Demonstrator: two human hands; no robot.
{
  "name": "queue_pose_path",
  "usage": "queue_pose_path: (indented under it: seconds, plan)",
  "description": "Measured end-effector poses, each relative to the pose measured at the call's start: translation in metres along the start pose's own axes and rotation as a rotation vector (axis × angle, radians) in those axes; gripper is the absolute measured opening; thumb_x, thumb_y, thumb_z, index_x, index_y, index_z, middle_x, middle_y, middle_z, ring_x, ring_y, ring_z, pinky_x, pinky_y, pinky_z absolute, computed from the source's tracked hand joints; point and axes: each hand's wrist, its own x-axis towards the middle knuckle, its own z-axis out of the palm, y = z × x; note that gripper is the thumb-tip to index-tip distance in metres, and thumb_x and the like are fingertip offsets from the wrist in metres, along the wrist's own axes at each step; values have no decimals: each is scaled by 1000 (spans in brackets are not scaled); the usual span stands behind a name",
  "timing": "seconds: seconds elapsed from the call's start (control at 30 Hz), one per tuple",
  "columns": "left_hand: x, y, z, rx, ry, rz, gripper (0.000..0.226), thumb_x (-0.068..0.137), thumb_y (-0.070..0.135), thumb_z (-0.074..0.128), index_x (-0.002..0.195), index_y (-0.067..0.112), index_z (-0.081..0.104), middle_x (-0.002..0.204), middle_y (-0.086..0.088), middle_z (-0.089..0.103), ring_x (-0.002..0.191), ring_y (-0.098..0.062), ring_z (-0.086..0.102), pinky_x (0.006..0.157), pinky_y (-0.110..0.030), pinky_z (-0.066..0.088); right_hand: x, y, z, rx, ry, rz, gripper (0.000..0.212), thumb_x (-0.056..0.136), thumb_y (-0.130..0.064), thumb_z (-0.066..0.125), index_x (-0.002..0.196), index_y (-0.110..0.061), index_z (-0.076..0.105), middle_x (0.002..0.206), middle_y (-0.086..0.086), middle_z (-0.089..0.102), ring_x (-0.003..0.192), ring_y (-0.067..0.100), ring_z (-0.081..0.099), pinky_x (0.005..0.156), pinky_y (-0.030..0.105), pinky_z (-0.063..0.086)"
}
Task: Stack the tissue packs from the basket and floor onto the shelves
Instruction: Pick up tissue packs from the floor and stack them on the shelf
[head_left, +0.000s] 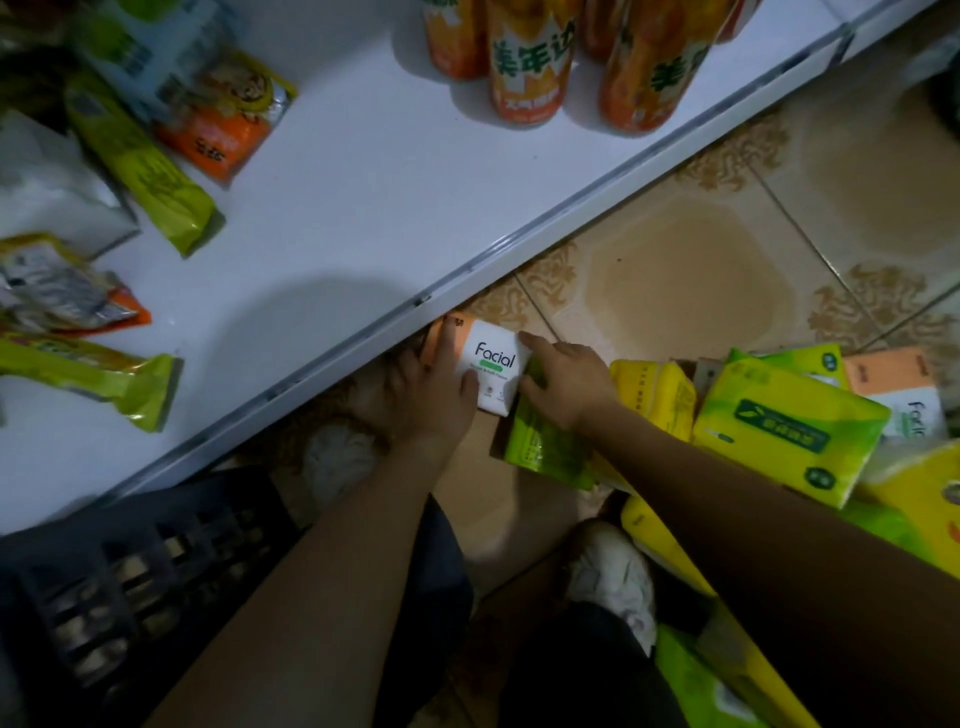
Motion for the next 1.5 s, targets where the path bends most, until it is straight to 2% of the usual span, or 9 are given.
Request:
queue_pose_path:
  seconds: [0.17,0.33,0.6,0.73,0.9,0.97,1.13,1.27,1.5]
  plan:
    - [-4,-4,-8,-367,-110,-107,62,95,26,49,148,30,17,146,-13,28,126,-30,36,102,-32,31,1,-10,2,71,-54,8,58,94,-38,44,146,-25,23,149,6,32,138,26,21,115,44,5]
    - [-26,-1,-34,-668,-81,-220,51,92,24,53,140,23,36,127,-1,49,105,-15,50,81,-27,47,-26,-28,-16,126,-45,-40,64,88,-47,53,144,-27,29,150,2,32,138,27,23,114,47,6]
    - [-127,33,-127,-869,-152,-281,44,91,33,56,133,25,45,95,-4,61,67,-17,56,57,-25,45,-134,-65,-100,457,22,-160,60,82,-17,69,136,-7,44,142,10,40,132,21,38,102,16,24]
    - [-197,60,-204,-905,-27,-117,39,92,33,55,127,20,50,90,-5,60,58,-18,56,57,-26,50,-210,-95,-169,538,153,-202,49,79,-18,72,124,-8,55,123,7,56,116,23,53,101,33,41]
    - [-300,76,-304,-987,193,87,37,93,34,51,126,19,48,90,-1,59,59,-13,56,59,-25,38,-318,-154,-250,539,354,-373,43,83,-19,69,123,-10,56,106,6,60,87,15,58,66,12,48]
    - [-343,75,-340,-1027,310,175,35,93,29,53,126,16,49,97,-2,56,64,-11,54,59,-26,38,-361,-179,-272,586,391,-453,41,85,-15,66,124,-9,53,104,8,61,83,16,60,71,23,55]
    - [-443,53,-422,-965,557,369,31,91,28,57,118,14,58,99,-3,56,82,-14,52,62,-21,42,-447,-243,-312,507,596,-658,41,80,-24,70,119,-18,58,115,5,62,97,19,63,91,36,51]
    - [-507,36,-477,-977,672,472,22,92,25,56,110,13,60,81,4,55,57,-2,52,46,-10,38,-496,-297,-339,436,686,-789,42,81,-26,69,120,-16,57,121,11,53,95,17,60,85,29,50]
    - [-524,13,-548,-965,869,536,12,91,26,56,99,19,60,87,9,56,76,-10,53,61,-17,41,-506,-370,-364,518,770,-839,36,88,-26,58,123,-22,51,114,0,35,83,5,47,67,16,38]
